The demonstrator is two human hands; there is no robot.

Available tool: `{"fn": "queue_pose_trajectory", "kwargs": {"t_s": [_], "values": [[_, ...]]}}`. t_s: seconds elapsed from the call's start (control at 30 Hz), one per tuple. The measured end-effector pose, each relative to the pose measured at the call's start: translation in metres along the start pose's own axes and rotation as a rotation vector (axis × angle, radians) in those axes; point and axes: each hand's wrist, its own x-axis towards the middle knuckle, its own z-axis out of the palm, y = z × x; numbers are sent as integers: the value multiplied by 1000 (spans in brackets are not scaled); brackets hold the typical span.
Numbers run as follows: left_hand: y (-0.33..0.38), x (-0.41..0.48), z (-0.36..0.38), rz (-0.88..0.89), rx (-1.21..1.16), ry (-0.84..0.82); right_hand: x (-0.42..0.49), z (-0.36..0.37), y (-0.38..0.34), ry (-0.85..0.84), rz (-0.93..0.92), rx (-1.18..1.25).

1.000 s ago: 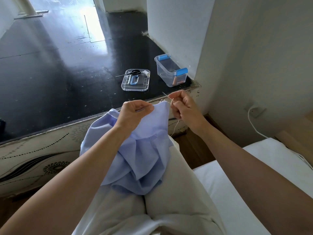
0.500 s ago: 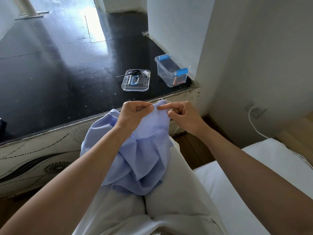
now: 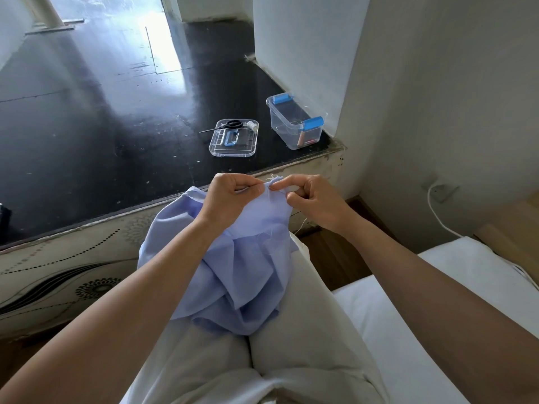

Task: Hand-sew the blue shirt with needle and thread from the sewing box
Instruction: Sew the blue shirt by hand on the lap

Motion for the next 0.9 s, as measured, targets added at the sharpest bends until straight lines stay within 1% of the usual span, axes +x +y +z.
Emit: {"fn": "queue_pose_trajectory", "kwargs": {"t_s": [0.07,0.2,0.27,0.43,0.6,0.7,0.9], "values": [[-3,1,0,30,69,-3,0,-2,-4,-47,19,-41],[-7,1,0,79,169,-35,0,-6,-17,-221,34,-87],[-8,1,-1,98,213,-38,0,-7,-20,-263,61,-125],[-11,0,-1,104,282,-1,1,-2,-16,-235,87,-190],[-10,-3,5,102,324,106,4,5,-14,-178,85,-214],[-11,-4,7,103,333,82,5,8,-12,-167,86,-219],[-12,-1,-1,7,230,42,2,0,-10,-175,97,-65]]}}
